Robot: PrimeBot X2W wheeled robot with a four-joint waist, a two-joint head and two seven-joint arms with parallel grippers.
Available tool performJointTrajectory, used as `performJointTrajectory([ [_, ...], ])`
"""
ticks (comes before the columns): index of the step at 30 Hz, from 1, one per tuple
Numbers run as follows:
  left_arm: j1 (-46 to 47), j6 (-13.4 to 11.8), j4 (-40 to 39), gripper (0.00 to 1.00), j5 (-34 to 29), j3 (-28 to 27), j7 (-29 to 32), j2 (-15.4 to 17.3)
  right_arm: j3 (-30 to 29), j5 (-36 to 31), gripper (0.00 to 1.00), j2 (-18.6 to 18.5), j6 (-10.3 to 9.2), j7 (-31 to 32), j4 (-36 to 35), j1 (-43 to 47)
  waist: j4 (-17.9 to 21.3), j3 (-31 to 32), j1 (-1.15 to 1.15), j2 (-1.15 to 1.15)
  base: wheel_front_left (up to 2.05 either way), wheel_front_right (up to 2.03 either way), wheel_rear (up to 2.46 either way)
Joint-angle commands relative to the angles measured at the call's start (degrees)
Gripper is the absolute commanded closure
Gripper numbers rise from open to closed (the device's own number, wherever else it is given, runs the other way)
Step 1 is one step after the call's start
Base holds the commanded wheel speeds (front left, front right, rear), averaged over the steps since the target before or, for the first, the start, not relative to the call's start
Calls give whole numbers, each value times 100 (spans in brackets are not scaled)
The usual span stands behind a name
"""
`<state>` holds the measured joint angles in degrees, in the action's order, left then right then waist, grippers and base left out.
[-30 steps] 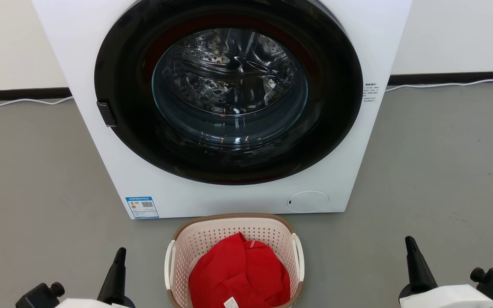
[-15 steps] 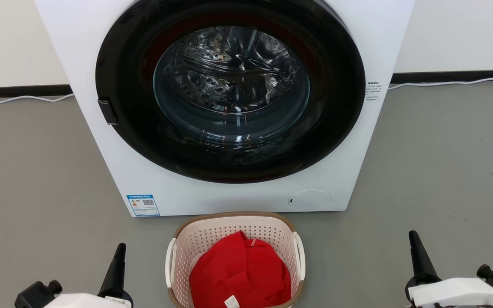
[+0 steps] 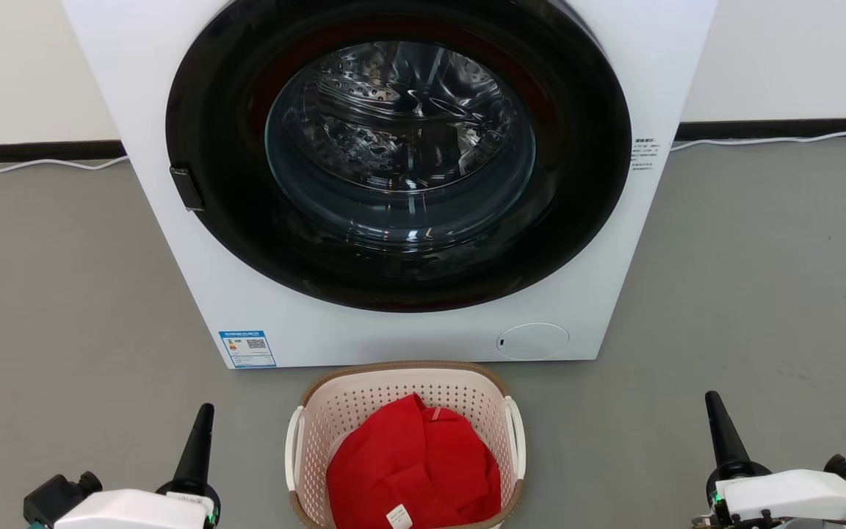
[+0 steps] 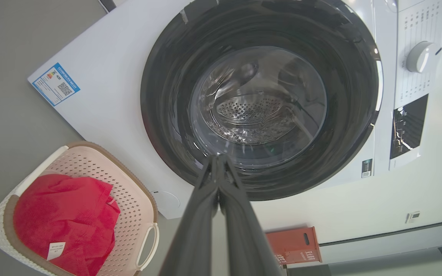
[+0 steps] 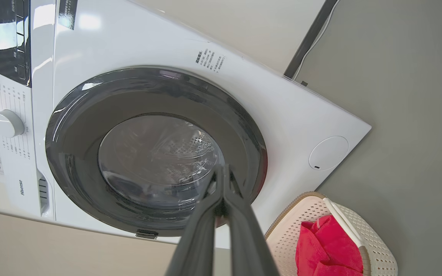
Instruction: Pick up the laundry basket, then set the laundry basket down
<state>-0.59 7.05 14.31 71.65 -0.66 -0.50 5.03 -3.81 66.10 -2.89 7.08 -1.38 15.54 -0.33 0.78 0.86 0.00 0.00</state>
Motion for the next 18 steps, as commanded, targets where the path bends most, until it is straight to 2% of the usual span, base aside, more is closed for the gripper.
performJointTrajectory([
  [1, 318, 30, -131, 100, 111, -161, 23, 15, 53, 130, 100, -60, 35, 53, -152, -304, -1, -1, 0, 0, 0, 0, 0],
  [18, 472, 36, -86, 100, 942, -342, 311, -80, -51, 1219, 100, -59, 37, 339, -153, -421, -34, -45, 0, 0, 0, 0, 0],
])
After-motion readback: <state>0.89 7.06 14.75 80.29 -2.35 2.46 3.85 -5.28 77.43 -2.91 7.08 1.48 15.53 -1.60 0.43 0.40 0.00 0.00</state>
